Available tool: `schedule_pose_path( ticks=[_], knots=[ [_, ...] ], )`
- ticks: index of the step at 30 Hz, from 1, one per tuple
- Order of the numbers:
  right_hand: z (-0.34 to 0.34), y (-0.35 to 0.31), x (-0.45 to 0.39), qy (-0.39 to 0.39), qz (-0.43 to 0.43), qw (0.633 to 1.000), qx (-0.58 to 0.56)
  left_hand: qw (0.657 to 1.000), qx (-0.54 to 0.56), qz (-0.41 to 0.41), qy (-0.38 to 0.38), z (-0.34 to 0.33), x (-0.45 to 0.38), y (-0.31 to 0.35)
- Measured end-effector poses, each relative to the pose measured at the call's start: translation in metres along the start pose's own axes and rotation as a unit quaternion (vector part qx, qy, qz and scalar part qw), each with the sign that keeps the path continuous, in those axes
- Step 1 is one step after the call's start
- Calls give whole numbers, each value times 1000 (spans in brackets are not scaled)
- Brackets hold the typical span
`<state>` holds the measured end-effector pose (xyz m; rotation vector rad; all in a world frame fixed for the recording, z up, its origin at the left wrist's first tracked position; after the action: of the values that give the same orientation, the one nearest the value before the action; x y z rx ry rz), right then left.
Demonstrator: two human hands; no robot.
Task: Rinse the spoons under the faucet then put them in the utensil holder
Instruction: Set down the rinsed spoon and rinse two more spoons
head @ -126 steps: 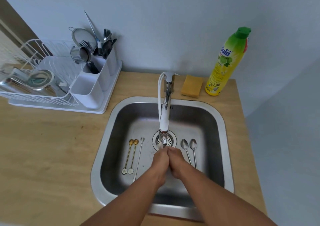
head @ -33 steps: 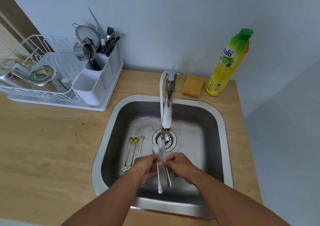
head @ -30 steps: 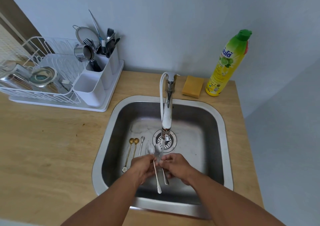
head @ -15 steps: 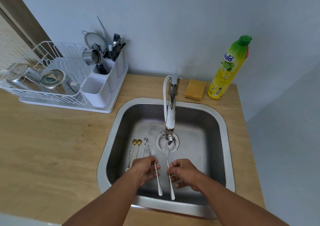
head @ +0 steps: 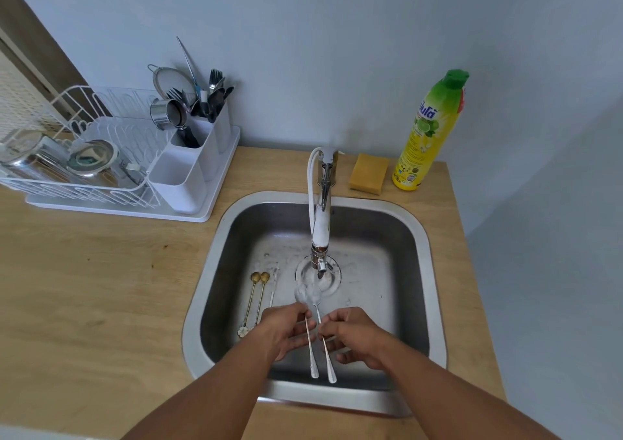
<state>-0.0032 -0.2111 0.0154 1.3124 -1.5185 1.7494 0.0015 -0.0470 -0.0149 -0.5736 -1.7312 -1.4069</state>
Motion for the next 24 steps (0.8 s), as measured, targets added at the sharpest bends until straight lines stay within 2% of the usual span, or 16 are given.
schedule_pose_path(
  ticks=[11,17,24],
  knots=[
    [23,7,-6,117,-17,992,-35,1000,-7,9,-3,-13,-1,-5],
    [21,3,-6,87,6,996,-31,999,-33,9,-26,-27,1,-1],
    [24,8,-15,115,-13,992,-46,997,-73,-6,1,-37,-1,1]
  ],
)
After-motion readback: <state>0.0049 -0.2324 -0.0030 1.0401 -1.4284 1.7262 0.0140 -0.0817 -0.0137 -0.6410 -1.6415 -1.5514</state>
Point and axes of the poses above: each hand's wrist, its own x-axis away from the middle knuckle, its own z-axis out of the back of the hand, y = z × x, the point moved 3 cm from there along -x, towards the middle knuckle, and after that the axes turned 8 degrees about -z, right-handed, at the moved point
